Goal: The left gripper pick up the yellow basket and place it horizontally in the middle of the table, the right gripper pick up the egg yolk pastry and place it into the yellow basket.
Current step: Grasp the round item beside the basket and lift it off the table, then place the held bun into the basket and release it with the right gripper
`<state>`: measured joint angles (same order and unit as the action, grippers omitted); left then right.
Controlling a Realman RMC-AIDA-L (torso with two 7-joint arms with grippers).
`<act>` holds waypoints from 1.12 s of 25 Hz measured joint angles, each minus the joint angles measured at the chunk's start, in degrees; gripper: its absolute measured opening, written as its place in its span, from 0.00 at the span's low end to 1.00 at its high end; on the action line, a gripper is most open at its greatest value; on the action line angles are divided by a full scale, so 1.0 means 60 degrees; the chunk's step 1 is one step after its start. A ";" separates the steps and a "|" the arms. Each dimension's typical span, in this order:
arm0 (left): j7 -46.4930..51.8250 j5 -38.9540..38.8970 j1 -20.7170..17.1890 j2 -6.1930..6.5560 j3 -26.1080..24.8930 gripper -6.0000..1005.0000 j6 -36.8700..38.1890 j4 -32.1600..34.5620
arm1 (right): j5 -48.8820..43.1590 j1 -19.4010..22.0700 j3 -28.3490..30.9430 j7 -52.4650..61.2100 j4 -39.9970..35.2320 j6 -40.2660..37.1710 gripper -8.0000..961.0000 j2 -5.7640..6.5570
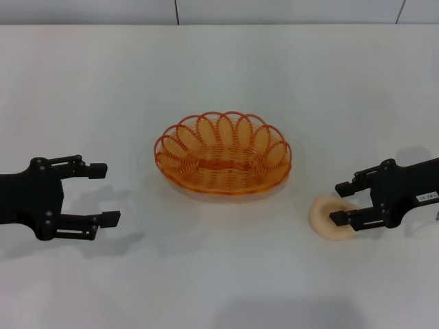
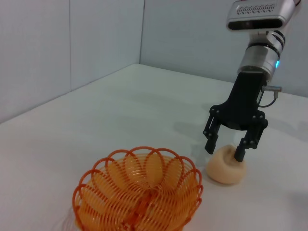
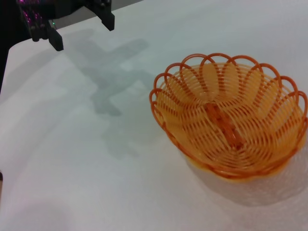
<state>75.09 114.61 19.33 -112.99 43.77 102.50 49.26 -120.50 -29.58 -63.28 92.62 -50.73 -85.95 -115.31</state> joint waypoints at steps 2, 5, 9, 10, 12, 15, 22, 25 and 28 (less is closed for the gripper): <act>-0.0001 0.0000 -0.0002 -0.0003 0.0000 0.86 -0.0032 -0.0001 | 0.0000 -0.0002 -0.0058 -0.0042 0.0018 0.0071 0.69 0.0000; -0.0001 0.0001 -0.0002 -0.0006 0.0000 0.86 -0.0078 -0.0004 | 0.0000 -0.0005 -0.0210 -0.0047 0.0054 0.0213 0.58 0.0000; -0.0002 0.0001 0.0009 -0.0018 0.0001 0.86 -0.0142 -0.0006 | 0.0000 0.0005 -0.0422 0.0005 0.0072 0.0323 0.35 0.0000; -0.0003 0.0001 0.0010 -0.0021 0.0001 0.86 -0.0149 -0.0006 | 0.0001 0.0010 -0.0448 0.0013 0.0073 0.0336 0.33 0.0001; -0.0004 0.0003 0.0011 -0.0022 0.0001 0.86 -0.0150 -0.0007 | 0.0000 0.0017 -0.0454 0.0018 0.0076 0.0356 0.29 0.0001; -0.0005 0.0011 -0.0002 -0.0031 0.0001 0.86 -0.0151 -0.0007 | 0.0009 0.0032 -0.0450 0.0021 0.0061 0.0367 0.23 0.0000; -0.0006 -0.0011 -0.0073 -0.0039 0.0001 0.86 -0.0152 -0.0007 | 0.0124 0.0051 -0.0177 0.0100 -0.0348 -0.0011 0.11 0.0032; -0.0006 0.0004 -0.0078 -0.0067 0.0001 0.86 -0.0161 -0.0007 | 0.0255 0.0009 0.0285 0.0250 -0.0812 -0.0501 0.08 0.0017; -0.0002 0.0009 -0.0060 -0.0089 0.0001 0.86 -0.0172 -0.0007 | 0.0984 -0.0042 0.0548 0.0318 -0.1161 -0.0772 0.06 0.0015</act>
<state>75.08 114.66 18.98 -113.52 43.77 101.47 49.22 -114.60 -29.83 -59.99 94.53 -57.70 -90.59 -115.22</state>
